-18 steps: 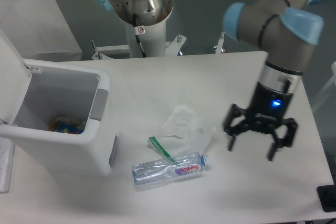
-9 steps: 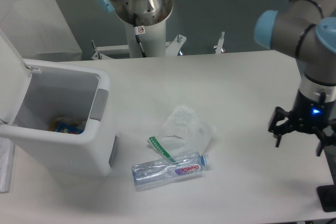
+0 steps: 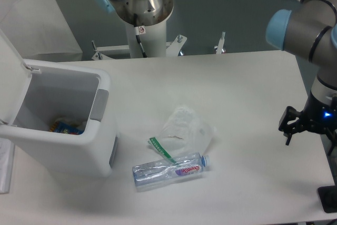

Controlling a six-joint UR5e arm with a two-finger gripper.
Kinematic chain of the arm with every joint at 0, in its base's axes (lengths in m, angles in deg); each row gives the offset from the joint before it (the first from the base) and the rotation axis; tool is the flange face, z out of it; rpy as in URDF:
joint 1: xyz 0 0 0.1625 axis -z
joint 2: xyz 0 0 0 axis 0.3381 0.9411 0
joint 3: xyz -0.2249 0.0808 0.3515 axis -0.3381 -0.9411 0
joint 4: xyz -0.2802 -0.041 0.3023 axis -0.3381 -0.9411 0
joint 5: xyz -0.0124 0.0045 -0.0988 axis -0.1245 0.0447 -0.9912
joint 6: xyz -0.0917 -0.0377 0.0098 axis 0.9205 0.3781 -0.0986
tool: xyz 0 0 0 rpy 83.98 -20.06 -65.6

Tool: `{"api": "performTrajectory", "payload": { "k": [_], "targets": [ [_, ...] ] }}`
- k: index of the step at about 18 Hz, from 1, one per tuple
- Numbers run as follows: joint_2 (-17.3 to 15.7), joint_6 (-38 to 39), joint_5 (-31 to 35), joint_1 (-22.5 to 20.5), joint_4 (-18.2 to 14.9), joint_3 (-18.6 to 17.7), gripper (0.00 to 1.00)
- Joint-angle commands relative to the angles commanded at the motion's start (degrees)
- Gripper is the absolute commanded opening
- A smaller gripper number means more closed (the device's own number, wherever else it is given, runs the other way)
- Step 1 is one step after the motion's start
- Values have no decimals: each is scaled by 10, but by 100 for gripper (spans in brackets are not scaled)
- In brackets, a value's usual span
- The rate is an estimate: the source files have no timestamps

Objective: Open the trash can

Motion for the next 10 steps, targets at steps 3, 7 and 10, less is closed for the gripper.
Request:
{"api": "performTrajectory", "payload": {
  "k": [3,7,10],
  "targets": [
    [-4,-9,14,4,0,0,100],
    [-6,-42,37,12,-1,-2,100],
    [-6,-42,37,13,-1,-4,100]
  ]
}}
